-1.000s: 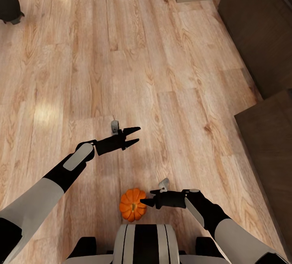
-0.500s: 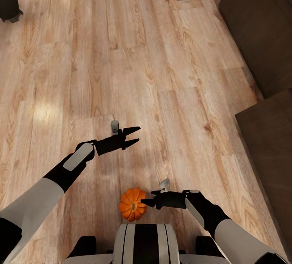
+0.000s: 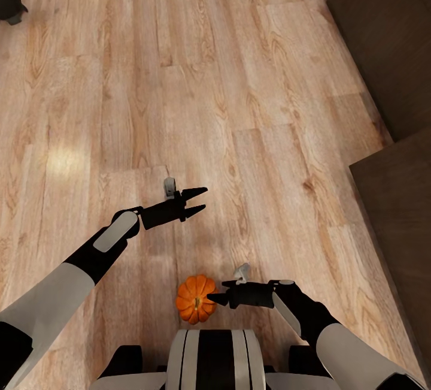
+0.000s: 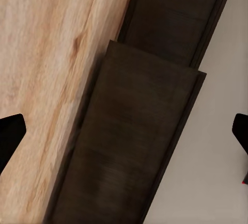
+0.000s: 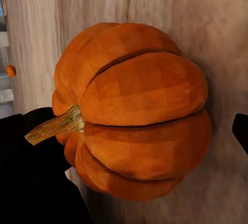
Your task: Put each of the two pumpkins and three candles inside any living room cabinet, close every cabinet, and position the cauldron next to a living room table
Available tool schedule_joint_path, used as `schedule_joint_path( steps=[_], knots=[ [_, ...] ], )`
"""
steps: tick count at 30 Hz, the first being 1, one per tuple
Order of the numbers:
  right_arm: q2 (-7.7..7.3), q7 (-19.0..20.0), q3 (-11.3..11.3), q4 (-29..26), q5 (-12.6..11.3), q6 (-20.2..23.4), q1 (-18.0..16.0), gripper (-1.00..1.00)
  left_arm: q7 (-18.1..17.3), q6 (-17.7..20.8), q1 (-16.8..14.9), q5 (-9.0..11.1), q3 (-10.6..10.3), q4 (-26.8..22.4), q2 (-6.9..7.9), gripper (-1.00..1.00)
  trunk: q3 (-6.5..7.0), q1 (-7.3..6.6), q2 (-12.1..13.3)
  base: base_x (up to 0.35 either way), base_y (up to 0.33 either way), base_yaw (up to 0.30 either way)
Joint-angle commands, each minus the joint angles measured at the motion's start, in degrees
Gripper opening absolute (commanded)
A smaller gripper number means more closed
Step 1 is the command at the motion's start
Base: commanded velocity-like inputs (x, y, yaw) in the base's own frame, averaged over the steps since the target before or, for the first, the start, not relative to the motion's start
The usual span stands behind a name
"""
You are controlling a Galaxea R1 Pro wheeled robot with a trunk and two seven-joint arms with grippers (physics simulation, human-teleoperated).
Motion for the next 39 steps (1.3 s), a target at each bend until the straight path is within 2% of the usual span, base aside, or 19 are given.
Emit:
schedule_joint_path(
  steps=[1, 6, 10, 13, 17, 21, 33, 37, 39],
  knots=[
    [0.03, 0.0, 0.0, 0.0, 0.0, 0.0, 0.0, 1.0, 0.0, 0.0, 0.0, 0.0, 0.0, 0.0, 0.0, 1.0, 0.0, 0.0, 0.0, 0.0, 0.0, 0.0],
    [0.2, -0.8, 0.0, -0.1, 0.0, 0.1, 0.0, 1.0, 0.0, 0.0, 0.0, 0.0, 0.0, 0.0, 0.0, 1.0, 0.01, 0.0, 0.0, 0.0, 0.0, 0.054],
    [0.5, -4.5, 0.1, -0.2, 0.0, 0.2, 0.0, 1.0, 0.0, 0.0, 0.0, 0.0, 0.0, 0.0, 0.0, 1.0, 0.01, 0.0, 0.0, 0.0, 0.0, 0.22],
    [0.53, -5.5, 0.1, -0.2, 0.0, 0.1, 0.0, 1.0, 0.0, 0.0, 0.0, 0.0, 0.0, 0.0, 0.0, 1.0, 0.01, 0.0, 0.0, 0.0, 0.0, 0.201],
    [0.52, -5.3, 0.0, -0.2, 0.0, 0.1, 0.0, 1.0, 0.0, 0.0, 0.0, 0.0, 0.0, 0.0, 0.0, 1.0, 0.01, 0.0, 0.0, 0.0, 0.0, 0.037],
    [0.51, -5.0, 0.1, -0.2, -0.1, 0.1, 0.0, 1.0, 0.0, 0.0, 0.0, 0.0, 0.0, 0.0, -0.07, 1.0, -0.88, 0.1, -0.1, 0.0, 0.0, 0.004],
    [0.52, -2.5, 0.2, -0.2, -0.1, 0.1, 0.0, 1.0, 0.0, 0.0, 0.0, 0.2, 0.0, 0.0, -0.09, 1.0, -0.88, 0.1, -0.1, 0.0, 0.0, 0.0],
    [0.52, -2.4, 0.3, -0.2, 0.0, 0.1, 0.0, 1.0, 0.0, 0.0, 0.0, 0.1, 0.0, 0.0, -0.09, 1.0, -1.76, 0.21, -0.1, 0.0, 0.0, 0.0],
    [0.52, -2.4, 0.3, -0.2, 0.0, 0.0, 0.0, 1.0, 0.0, 0.0, 0.0, 0.1, 0.0, 0.0, -0.09, 1.0, -1.76, 0.21, -0.1, 0.0, 0.0, 0.0]
  ],
)
